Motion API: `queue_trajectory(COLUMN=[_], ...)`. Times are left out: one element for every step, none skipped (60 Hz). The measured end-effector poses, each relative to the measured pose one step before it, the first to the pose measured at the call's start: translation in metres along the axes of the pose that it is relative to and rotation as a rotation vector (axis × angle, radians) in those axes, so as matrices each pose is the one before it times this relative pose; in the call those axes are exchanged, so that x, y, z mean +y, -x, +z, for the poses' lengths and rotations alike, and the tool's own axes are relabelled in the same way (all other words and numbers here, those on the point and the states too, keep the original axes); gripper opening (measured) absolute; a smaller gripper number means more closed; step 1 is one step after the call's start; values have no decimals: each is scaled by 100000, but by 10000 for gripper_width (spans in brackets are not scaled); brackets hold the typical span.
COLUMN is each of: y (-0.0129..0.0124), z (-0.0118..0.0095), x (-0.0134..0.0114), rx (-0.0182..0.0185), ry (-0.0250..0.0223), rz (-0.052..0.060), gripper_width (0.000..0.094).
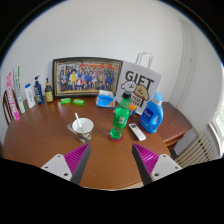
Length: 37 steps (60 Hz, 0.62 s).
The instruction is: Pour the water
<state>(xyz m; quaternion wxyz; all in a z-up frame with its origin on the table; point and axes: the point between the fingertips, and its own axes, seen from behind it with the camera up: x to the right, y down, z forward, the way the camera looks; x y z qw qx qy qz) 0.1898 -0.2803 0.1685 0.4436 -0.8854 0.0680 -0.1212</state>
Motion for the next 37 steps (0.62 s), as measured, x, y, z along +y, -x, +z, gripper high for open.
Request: queue_trajectory(y=[224,453,334,334,327,309,285,142,206,133,151,275,151,97,88,91,85,73,43,18,-4,-85,64,47,76,27,22,-93,-187,-186,-169,-143,-67,0,-79,-95,-83], z=[-660,-761,-643,-615,-627,-576,-557,-450,-499,-333,-464,-526,-375,-348,-310,-305,-233,-227,-238,-215,-194,-81,-271,-109,-121,-127,-107,-86,-114,-120,-104,-76,-55,11,-53,-38,3], x=[126,86,95,99,85,25,-6,-4,-21,8,-22,-63,-16,2,-4,-6,-4,3,14,-4,-20,78,-30,69,56,43,72,4,37,41,80,47,42,190,-59,-78,-161], rx=[-611,-404,-606,-563,-485,-470,-428,-394,-129,-126,-150,38,-28,78,44,-39,-111,-82,7,86,51,-210,-381,-488,-442,-226,105,335,548,454,234,-15,-98,107,30,49,14], ry=[266,336,193,177,48,-229,-404,-492,-317,-437,-289,-139,-171,-171,-177,-251,-235,-151,-170,-196,-117,-195,278,44,-42,-76,-130,-95,-46,22,112,121,-113,-607,-325,-217,-17], rz=[423,425,364,363,388,380,264,171,125,-29,-175,-325,-235,-196,-240,-281,-359,-355,-280,-245,-182,87,212,404,371,150,-43,-583,-1128,-1324,-1180,-805,-409,-240,71,210,339], gripper_width=[853,850,849,851,851,850,851,851,849,850,851,851,851,850,852,851,851,851,852,851,849,850,850,850,851,851,850,851,851,850,849,849,850,851,854,851,852])
